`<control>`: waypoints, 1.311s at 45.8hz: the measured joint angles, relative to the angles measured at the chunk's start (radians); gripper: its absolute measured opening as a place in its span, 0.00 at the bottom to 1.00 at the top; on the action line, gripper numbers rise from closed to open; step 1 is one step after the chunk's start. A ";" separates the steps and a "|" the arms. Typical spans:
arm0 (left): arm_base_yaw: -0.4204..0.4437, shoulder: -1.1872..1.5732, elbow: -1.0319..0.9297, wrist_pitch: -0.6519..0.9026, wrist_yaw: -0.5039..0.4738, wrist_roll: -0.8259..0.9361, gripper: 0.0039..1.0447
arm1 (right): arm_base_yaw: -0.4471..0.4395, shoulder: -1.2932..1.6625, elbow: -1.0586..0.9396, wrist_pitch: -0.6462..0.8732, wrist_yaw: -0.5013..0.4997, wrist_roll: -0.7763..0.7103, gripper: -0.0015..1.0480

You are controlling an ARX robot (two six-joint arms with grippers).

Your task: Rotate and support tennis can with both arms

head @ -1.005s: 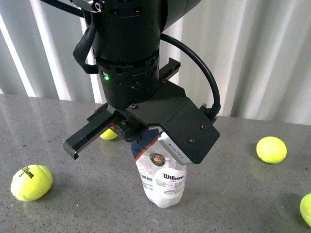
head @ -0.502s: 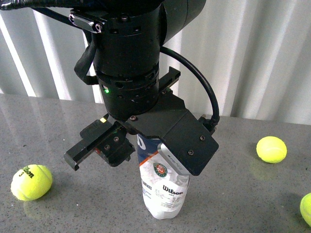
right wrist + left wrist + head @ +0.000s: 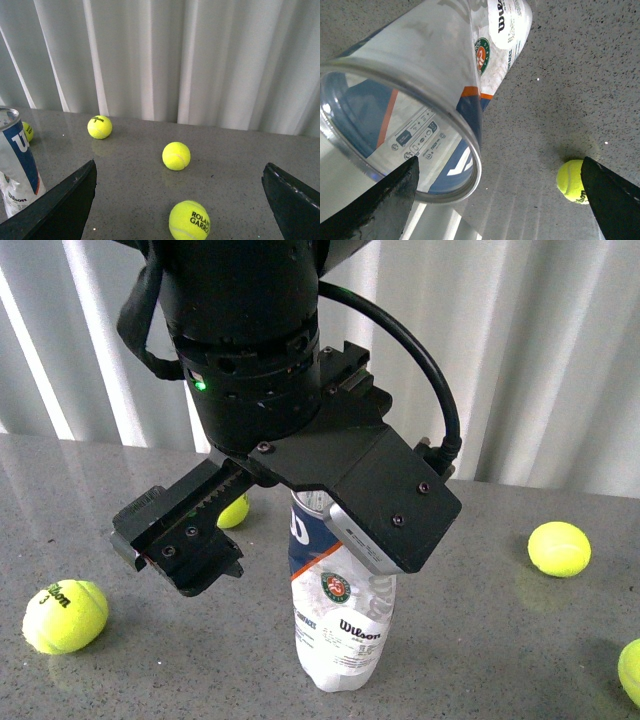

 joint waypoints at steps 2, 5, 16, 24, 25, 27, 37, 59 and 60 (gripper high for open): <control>0.000 -0.012 0.000 -0.010 0.024 -0.017 0.94 | 0.000 0.000 0.000 0.000 0.000 0.000 0.93; 0.000 -0.040 0.000 -0.009 0.082 -0.053 0.94 | 0.000 0.000 0.000 0.000 0.000 0.000 0.93; 0.085 -0.271 -0.080 0.158 0.343 -0.223 0.94 | 0.000 0.000 0.000 0.000 0.000 0.000 0.93; 0.262 -0.475 -0.233 0.378 0.561 -0.470 0.94 | 0.000 0.000 0.000 0.000 0.000 0.000 0.93; 0.303 -0.513 -0.269 0.418 0.600 -0.522 0.94 | 0.000 0.000 0.000 0.000 0.000 0.000 0.93; 0.376 -0.579 -0.336 0.486 0.654 -0.641 0.94 | 0.000 0.000 0.000 0.000 0.000 0.000 0.93; 0.632 -0.807 -0.686 0.790 0.768 -1.103 0.94 | 0.000 0.000 0.000 0.000 0.000 0.000 0.93; 0.594 -1.056 -1.247 1.326 0.199 -1.690 0.21 | 0.000 0.000 0.000 0.000 -0.001 0.000 0.93; 0.594 -1.065 -1.259 1.328 0.199 -1.692 0.18 | 0.000 0.000 0.000 0.000 -0.001 0.000 0.93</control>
